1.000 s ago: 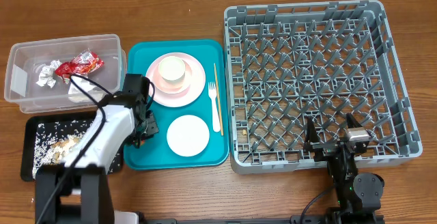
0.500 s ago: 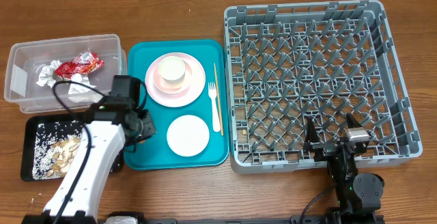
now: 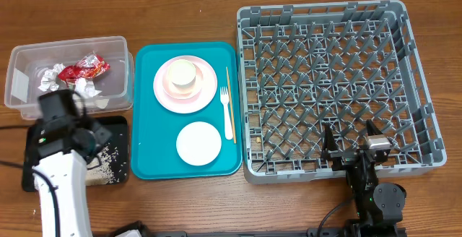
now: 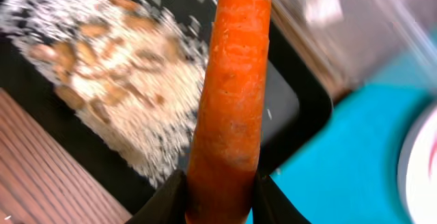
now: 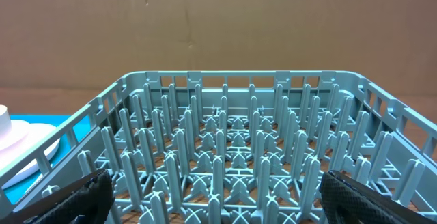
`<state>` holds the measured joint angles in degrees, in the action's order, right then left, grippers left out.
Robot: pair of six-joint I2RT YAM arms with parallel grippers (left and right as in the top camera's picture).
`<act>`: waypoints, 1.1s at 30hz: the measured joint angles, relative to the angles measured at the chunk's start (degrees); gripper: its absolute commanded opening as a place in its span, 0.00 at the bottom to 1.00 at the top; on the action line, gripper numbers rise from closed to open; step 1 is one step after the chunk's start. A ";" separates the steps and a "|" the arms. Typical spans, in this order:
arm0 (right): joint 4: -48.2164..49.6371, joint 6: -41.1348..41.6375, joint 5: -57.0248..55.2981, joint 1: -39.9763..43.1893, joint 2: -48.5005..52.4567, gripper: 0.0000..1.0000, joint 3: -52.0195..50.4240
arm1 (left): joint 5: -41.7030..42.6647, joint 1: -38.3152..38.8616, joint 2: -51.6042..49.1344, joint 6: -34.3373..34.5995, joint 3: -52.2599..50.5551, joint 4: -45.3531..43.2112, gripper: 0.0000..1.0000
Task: Sort waste into correct bins and load items into the dishwasher
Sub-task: 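Move the carrot with the left gripper and drop it on the black tray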
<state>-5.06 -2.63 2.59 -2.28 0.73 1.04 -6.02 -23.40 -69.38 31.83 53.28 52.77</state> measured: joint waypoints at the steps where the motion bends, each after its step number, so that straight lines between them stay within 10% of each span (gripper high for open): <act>1: -0.02 0.00 0.02 0.00 0.00 1.00 0.00 | 0.02 -1.40 0.00 0.50 0.00 -0.85 0.04; 28: 0.00 -0.04 0.00 0.00 0.00 1.00 0.00 | 12.15 -8.90 -17.86 17.75 -5.57 -19.80 0.05; 33: -0.04 0.00 0.00 0.00 0.00 1.00 0.00 | 16.04 -8.90 -18.18 14.03 -5.64 -22.47 0.52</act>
<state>-5.10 -2.63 2.59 -2.28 0.73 1.04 10.02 -32.29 -87.57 45.87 47.64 30.30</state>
